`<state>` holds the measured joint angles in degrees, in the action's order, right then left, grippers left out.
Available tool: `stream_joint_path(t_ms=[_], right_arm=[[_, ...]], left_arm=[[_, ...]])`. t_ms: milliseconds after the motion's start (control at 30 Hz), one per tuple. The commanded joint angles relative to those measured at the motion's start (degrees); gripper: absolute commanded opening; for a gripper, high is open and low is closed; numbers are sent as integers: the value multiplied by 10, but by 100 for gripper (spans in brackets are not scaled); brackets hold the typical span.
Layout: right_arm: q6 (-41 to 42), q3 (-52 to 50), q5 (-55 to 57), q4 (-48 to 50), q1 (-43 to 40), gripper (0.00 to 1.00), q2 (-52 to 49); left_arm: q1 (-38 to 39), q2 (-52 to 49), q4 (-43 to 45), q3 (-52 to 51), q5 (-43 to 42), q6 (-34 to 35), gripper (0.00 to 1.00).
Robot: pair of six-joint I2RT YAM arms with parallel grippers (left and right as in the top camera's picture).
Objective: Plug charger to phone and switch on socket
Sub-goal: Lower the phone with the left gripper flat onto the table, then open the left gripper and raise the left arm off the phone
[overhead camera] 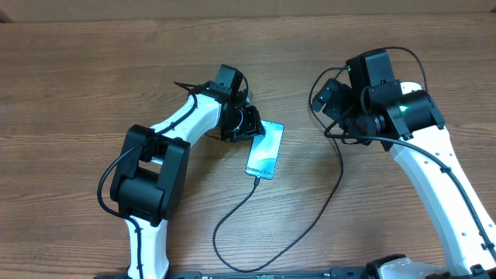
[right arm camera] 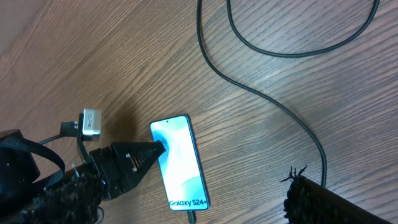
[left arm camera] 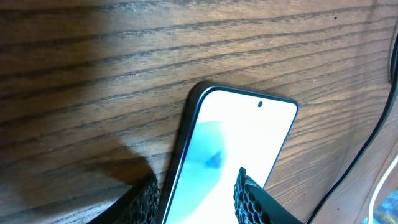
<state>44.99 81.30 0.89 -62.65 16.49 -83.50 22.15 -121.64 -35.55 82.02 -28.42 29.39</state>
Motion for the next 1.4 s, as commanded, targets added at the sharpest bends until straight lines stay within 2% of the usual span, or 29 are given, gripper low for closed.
stream_joint_path(t_ms=[0, 67, 100, 133, 167, 200, 267, 500, 700, 900, 1133, 1200, 1367], right_arm=[[-1, -2, 10, 2, -1, 96, 11], [-1, -2, 10, 2, -1, 96, 11], [-1, -2, 10, 2, -1, 96, 11], [-1, -2, 10, 2, -1, 96, 11], [-1, -2, 10, 2, -1, 96, 11], [-1, -2, 10, 2, -1, 96, 11], [-1, -2, 10, 1, -1, 96, 11], [-1, -2, 13, -5, -1, 96, 11], [-1, -2, 17, -9, -1, 96, 11], [-1, -2, 17, -9, -1, 97, 10], [-1, -2, 16, -9, -1, 100, 3], [-1, -2, 16, -9, -1, 100, 0], [-1, -2, 16, -5, -1, 100, -11]], left_arm=[[4, -9, -6, -3, 17, -11, 43], [4, -9, -6, -3, 17, -11, 44], [3, -9, -6, -3, 18, -11, 48], [3, -9, -6, -3, 21, -11, 59], [3, -9, -6, -3, 22, -12, 77], [1, -9, -6, -3, 23, -14, 89], [-6, -8, -7, -3, 22, -25, 100], [-42, 0, -14, 1, -26, -46, 100], [-85, 47, -58, 20, -37, -110, 100], [-121, 181, -156, 58, 132, -127, 100], [-122, 333, -260, 82, 296, -127, 100], [-122, 370, -277, 82, 320, -127, 100], [-123, 425, -278, 82, 322, -127, 100]])
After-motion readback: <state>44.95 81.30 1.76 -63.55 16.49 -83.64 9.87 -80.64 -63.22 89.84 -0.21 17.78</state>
